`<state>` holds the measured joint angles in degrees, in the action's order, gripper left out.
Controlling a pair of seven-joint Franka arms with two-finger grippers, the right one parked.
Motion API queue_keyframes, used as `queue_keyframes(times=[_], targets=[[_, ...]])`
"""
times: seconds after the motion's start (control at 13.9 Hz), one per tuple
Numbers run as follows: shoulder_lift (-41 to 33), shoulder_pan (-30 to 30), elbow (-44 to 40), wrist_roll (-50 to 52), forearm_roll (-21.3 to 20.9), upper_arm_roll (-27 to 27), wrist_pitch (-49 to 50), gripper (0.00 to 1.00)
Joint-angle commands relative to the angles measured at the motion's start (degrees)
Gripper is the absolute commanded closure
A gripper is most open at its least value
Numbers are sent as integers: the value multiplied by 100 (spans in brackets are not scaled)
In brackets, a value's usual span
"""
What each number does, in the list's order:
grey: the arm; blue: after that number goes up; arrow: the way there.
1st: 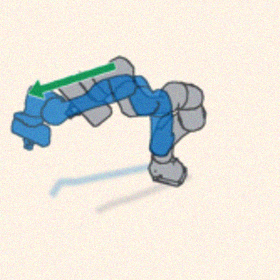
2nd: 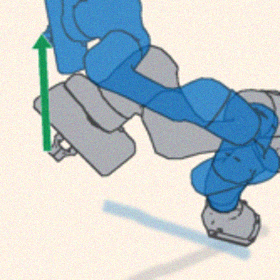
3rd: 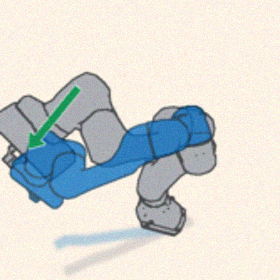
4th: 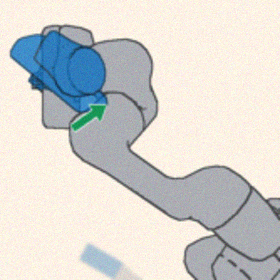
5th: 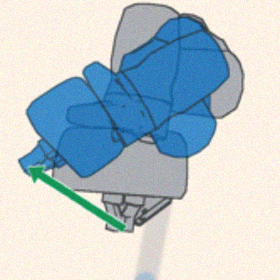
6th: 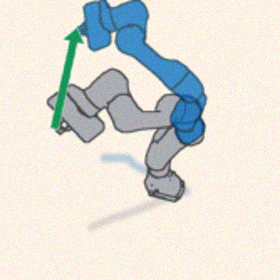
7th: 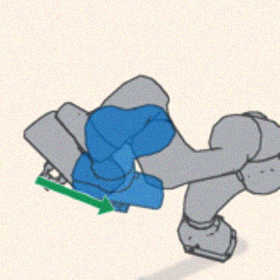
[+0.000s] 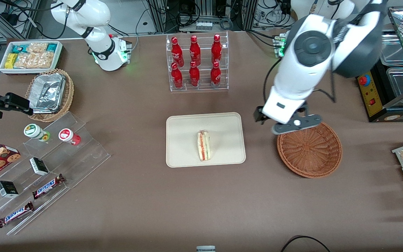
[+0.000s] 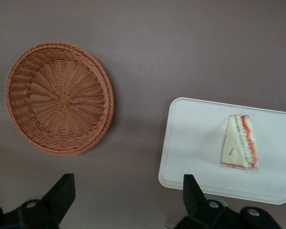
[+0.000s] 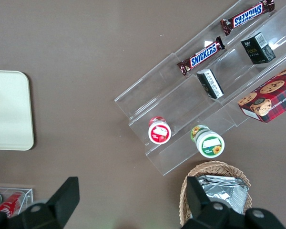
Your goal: Place sandwich from basket to tray
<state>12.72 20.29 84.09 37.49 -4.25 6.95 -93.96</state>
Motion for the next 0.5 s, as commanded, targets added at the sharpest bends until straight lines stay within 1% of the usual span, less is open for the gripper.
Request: queue_keyframes(times=[0.0, 0.14, 0.29, 0.43], targets=[[-392, -419, 134, -601, 30, 43, 368, 0], [-621, -753, 160, -1224, 38, 43, 640, 0], [-797, -1122, 169, -1743, 196, 43, 904, 0], [-929, -1508, 178, -2270, 267, 43, 1063, 0]])
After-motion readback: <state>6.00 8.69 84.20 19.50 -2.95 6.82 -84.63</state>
